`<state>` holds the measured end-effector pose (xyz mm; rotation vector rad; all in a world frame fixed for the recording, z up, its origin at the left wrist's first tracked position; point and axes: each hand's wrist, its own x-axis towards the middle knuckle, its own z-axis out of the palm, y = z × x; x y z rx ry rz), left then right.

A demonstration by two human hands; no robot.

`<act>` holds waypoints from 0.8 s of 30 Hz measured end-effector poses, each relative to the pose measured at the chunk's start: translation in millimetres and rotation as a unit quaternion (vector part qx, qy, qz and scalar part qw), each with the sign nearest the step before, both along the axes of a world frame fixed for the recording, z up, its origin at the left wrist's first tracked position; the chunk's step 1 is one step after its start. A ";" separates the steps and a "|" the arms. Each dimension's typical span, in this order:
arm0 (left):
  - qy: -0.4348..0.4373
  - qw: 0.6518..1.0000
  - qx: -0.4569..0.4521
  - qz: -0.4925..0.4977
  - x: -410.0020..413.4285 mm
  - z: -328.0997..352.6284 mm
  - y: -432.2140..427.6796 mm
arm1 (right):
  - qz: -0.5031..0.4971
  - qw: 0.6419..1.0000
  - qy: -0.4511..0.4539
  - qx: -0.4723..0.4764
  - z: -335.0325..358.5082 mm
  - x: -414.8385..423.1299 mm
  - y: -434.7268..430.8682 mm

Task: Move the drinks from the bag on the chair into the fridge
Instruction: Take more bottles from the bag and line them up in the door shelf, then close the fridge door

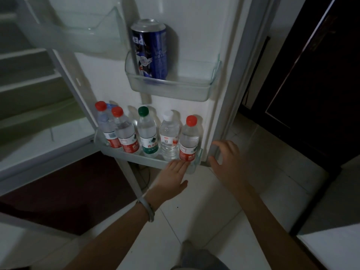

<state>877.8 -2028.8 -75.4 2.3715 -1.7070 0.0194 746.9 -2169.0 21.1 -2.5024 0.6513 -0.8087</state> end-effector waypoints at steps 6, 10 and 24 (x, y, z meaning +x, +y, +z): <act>0.012 1.000 -0.004 -0.024 -7.6 3.2 65.8 | -0.007 0.999 -0.045 -0.024 3.6 -32.5 66.4; 0.019 1.000 -0.005 -0.014 -8.7 0.3 122.4 | -0.002 0.998 -0.063 -0.019 0.3 -58.6 116.4; 0.048 0.968 -0.160 0.188 -68.1 40.5 319.3 | 0.010 0.993 -0.105 0.048 18.8 -75.9 271.5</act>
